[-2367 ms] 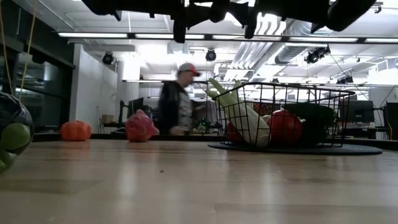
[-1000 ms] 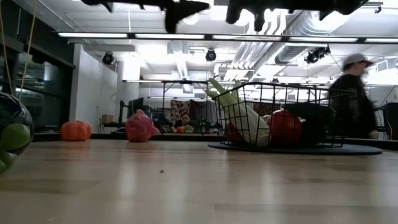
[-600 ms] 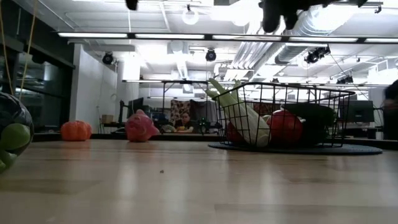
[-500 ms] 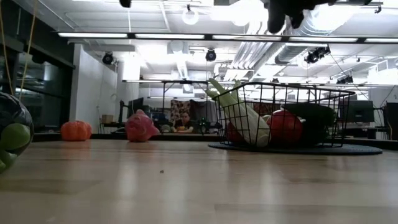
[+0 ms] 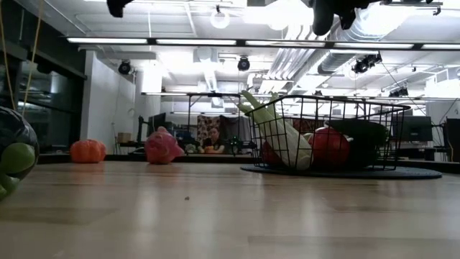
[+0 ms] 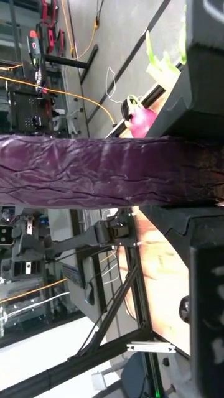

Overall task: Build produce basket
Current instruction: Put the eggplant into the wire basket

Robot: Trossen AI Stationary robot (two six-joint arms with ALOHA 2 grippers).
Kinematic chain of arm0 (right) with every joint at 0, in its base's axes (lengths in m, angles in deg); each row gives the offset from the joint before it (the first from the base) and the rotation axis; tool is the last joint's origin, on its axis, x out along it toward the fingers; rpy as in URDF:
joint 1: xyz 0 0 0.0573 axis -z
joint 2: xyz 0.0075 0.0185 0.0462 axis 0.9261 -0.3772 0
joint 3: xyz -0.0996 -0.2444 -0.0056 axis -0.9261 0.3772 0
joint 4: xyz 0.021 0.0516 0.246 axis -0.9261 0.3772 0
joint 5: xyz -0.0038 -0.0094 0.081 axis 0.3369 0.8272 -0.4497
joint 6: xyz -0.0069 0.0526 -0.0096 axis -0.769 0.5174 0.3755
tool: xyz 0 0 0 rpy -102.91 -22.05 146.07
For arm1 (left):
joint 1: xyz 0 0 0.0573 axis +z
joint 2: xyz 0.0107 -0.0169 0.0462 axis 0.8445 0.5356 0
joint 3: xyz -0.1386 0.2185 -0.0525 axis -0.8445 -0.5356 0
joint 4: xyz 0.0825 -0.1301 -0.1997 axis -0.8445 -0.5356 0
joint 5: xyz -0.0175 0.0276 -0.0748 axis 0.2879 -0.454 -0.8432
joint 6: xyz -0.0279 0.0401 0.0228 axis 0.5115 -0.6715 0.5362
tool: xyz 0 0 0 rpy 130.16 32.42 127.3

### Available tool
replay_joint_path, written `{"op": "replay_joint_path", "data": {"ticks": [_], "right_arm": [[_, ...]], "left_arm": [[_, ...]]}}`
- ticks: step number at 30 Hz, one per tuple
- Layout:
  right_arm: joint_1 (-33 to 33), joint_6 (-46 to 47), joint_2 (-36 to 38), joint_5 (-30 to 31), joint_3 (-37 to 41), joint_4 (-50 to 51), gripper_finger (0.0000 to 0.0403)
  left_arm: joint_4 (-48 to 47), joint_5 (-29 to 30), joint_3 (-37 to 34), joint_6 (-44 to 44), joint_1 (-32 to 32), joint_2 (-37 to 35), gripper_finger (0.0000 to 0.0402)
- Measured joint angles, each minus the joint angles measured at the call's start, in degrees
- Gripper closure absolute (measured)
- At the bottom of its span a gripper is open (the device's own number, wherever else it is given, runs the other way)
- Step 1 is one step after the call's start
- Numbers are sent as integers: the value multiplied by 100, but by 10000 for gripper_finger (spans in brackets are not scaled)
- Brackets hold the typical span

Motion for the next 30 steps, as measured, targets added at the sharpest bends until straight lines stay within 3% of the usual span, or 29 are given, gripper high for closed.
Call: {"op": "replay_joint_path", "data": {"ticks": [3, 6, 11, 14, 18, 23, 30], "right_arm": [[0, -39, -1, 0, 0, 13, 299], [0, 65, -2, 0, 0, 44, 299], [0, 155, -4, 355, -9, 85, 299], [94, -79, -126, 811, -373, 947, 299], [437, -701, -669, 898, -1333, 2852, 299], [1002, -2416, -1723, 898, -2339, 4796, 299], [1726, -4821, -3076, 949, -2472, 5184, 299]], "left_arm": [[-311, 101, 0, -37, -2, -168, 163], [-679, 157, 0, 70, -2, -258, 201], [-1029, 116, 0, 356, -46, -310, 317], [-1058, 19, 0, 514, -93, -308, 386], [-1061, 134, 0, 498, -148, -305, 389], [-1064, 334, 0, 475, -146, -282, 398], [-1063, 359, 0, 345, -146, -282, 401]]}}
